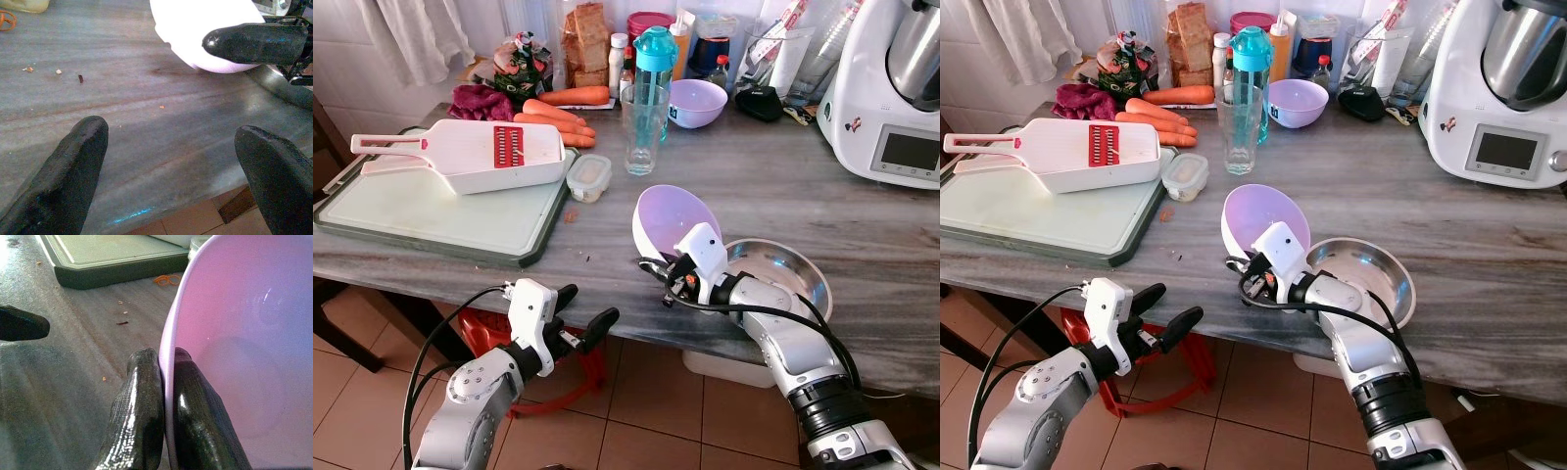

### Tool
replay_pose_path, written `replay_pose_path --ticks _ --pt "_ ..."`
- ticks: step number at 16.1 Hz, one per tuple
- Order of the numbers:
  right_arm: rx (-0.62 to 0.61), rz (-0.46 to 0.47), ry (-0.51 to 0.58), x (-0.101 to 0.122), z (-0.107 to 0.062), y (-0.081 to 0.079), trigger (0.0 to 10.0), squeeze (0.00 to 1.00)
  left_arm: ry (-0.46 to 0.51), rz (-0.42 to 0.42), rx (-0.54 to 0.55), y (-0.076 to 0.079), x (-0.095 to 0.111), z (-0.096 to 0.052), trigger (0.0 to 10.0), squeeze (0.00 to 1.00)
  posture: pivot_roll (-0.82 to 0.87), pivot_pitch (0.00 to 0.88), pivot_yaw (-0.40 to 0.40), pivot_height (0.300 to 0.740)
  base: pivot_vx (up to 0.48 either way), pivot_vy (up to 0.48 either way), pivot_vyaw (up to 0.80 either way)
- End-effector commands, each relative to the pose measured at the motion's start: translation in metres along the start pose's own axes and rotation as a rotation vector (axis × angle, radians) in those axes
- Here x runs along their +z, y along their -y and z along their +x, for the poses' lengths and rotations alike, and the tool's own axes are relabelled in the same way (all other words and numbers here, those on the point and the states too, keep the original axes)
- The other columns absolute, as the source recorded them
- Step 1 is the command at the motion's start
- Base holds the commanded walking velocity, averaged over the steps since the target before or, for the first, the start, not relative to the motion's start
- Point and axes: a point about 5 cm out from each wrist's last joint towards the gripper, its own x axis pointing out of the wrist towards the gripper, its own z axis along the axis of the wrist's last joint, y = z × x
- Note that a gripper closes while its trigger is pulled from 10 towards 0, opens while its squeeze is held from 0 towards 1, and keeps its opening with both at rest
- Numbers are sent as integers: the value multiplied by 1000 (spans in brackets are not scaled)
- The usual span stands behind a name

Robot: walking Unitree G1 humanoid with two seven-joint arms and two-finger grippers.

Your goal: Setting the table

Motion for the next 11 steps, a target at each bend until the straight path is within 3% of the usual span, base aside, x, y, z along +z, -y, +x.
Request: replay_pose_path --ticks 1,4,5,11 --pt "-3 31 -55 -14 -4 -1 10000 0 -21 4 -4 0 -4 -1 10000 0 72 82 3 740 0 0 0" --pt "-12 52 -51 -13 -4 1 10000 0 -14 5 -8 0 -3 0 10000 0 72 81 5 740 0 0 0" --pt "-8 62 -45 -12 -5 2 10000 1000 14 5 -3 0 2 1 10000 0 71 80 8 740 0 0 0" --pt "-52 8 -27 -5 -6 12 10000 1000 56 13 -7 0 12 3 10000 0 69 77 5 740 0 0 0"
